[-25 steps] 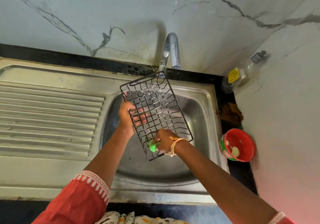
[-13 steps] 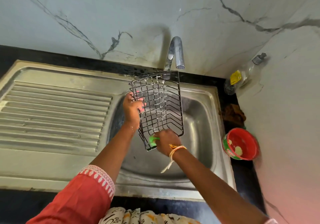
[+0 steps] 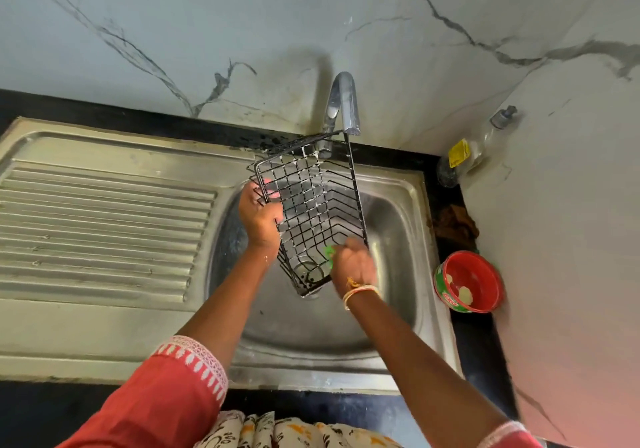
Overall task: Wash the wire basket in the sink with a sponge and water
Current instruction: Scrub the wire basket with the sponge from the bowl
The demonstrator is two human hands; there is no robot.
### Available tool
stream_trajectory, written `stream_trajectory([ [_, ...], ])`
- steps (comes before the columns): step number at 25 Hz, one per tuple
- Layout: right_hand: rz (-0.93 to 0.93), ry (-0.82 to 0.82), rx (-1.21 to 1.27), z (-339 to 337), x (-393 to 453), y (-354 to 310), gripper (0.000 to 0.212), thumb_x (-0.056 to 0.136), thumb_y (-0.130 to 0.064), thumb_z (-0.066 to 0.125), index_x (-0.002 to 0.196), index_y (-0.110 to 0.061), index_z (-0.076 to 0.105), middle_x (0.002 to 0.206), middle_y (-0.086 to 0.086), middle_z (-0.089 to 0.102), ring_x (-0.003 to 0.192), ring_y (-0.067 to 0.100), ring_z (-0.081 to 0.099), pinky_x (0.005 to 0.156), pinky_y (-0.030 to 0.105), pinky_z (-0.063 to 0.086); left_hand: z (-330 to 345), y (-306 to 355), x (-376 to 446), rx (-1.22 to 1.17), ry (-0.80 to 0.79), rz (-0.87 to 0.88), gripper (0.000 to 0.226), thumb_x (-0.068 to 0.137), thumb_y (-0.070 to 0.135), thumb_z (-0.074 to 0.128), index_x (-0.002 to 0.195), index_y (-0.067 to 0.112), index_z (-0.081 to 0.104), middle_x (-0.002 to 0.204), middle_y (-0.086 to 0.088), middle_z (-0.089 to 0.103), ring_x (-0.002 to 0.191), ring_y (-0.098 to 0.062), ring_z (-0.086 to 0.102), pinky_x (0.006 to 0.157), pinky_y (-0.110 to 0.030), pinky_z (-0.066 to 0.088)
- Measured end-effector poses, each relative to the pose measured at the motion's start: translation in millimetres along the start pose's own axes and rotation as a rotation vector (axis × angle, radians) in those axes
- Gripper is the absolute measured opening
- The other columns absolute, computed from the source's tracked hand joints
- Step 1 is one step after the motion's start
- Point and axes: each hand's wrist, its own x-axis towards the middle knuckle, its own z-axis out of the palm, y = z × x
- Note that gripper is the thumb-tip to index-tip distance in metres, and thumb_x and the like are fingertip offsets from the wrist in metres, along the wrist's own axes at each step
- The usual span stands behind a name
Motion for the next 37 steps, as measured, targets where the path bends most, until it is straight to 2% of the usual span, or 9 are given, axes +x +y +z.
stream_trajectory([
  [4, -0.252, -0.132, 0.072, -2, -27, -28, 0.024, 0.087, -0.012, 0.06, 0.11, -0.015, 0.068, 0.107, 0.01, 0.063, 0.089, 0.031, 0.066, 0.078, 0.038, 0.056, 8, 4, 3, 0.046, -0.088, 0.073, 0.03, 0.055, -0.004, 0.049, 0.079, 0.014, 0.05, 0.07, -0.002, 0.045, 0.059, -0.013, 0.041, 0.048, -0.028, 0.03],
  [8, 0.031, 0.03, -0.029, -13, 9, -1, 0.025, 0.064, -0.003, 0.077, 0.085, -0.016, 0.076, 0.083, 0.009, 0.06, 0.066, 0.03, 0.064, 0.056, 0.034, 0.055, 7, 3, 4, 0.023, -0.074, 0.072, 0.035, 0.056, -0.004, 0.048, 0.083, 0.018, 0.054, 0.065, 0.012, 0.055, 0.063, -0.018, 0.044, 0.051, -0.03, 0.034],
  [10, -0.06, 0.039, 0.117, -7, -8, -17, 0.023, 0.058, 0.001, 0.08, 0.078, -0.009, 0.073, 0.073, 0.012, 0.062, 0.06, 0.031, 0.063, 0.052, 0.033, 0.054, 12, 6, 10, 0.063, -0.076, 0.104, 0.033, 0.054, -0.002, 0.049, 0.082, 0.015, 0.052, 0.065, 0.009, 0.052, 0.06, -0.015, 0.042, 0.049, -0.027, 0.033],
  [13, -0.259, -0.049, 0.311, 0, -36, -24, 0.023, 0.087, -0.027, 0.059, 0.101, -0.011, 0.069, 0.094, 0.014, 0.067, 0.083, 0.031, 0.064, 0.073, 0.036, 0.054, 12, 8, 18, 0.067, -0.047, 0.103, 0.029, 0.053, -0.003, 0.049, 0.077, 0.014, 0.048, 0.065, -0.001, 0.043, 0.054, -0.01, 0.038, 0.045, -0.022, 0.028],
  [16, -0.066, 0.031, 0.092, -7, -3, 24, 0.045, 0.097, -0.041, 0.032, 0.108, -0.015, 0.066, 0.101, 0.014, 0.065, 0.088, 0.034, 0.064, 0.076, 0.039, 0.053, 5, 2, 12, 0.028, 0.0, 0.037, 0.03, 0.053, -0.001, 0.046, 0.079, 0.015, 0.049, 0.069, -0.006, 0.044, 0.059, -0.018, 0.036, 0.048, -0.028, 0.024],
  [22, -0.279, -0.006, 0.209, 18, -49, -12, 0.03, 0.092, -0.034, 0.045, 0.109, -0.022, 0.066, 0.1, 0.004, 0.07, 0.079, 0.025, 0.068, 0.064, 0.031, 0.056, 9, 1, 20, 0.082, 0.021, 0.066, 0.033, 0.05, -0.002, 0.048, 0.079, 0.014, 0.053, 0.07, -0.009, 0.045, 0.062, -0.023, 0.038, 0.049, -0.029, 0.026],
  [27, 0.091, 0.102, 0.132, -1, -9, 33, 0.038, 0.098, -0.042, 0.036, 0.103, -0.021, 0.068, 0.088, 0.01, 0.069, 0.077, 0.033, 0.067, 0.065, 0.037, 0.055, 0, 5, 20, 0.063, 0.009, -0.022, 0.037, 0.047, -0.001, 0.047, 0.083, 0.006, 0.05, 0.073, -0.014, 0.038, 0.058, -0.021, 0.034, 0.046, -0.038, 0.015],
  [33, -0.11, -0.136, 0.156, -1, -32, -5, 0.073, 0.086, -0.066, 0.011, 0.111, -0.026, 0.067, 0.103, 0.002, 0.071, 0.086, 0.027, 0.068, 0.072, 0.034, 0.056, 1, 0, 20, 0.054, 0.038, -0.041, 0.029, 0.047, -0.001, 0.046, 0.072, 0.012, 0.044, 0.068, -0.008, 0.039, 0.056, -0.017, 0.034, 0.046, -0.027, 0.02],
  [37, 0.165, -0.103, -0.104, -24, -4, 13, 0.039, 0.1, -0.042, 0.034, 0.11, -0.02, 0.065, 0.1, 0.005, 0.067, 0.088, 0.025, 0.067, 0.073, 0.031, 0.053, 5, 6, 14, 0.042, 0.022, -0.06, 0.031, 0.049, -0.002, 0.046, 0.075, 0.014, 0.048, 0.062, -0.001, 0.044, 0.053, -0.015, 0.034, 0.044, -0.023, 0.022],
])
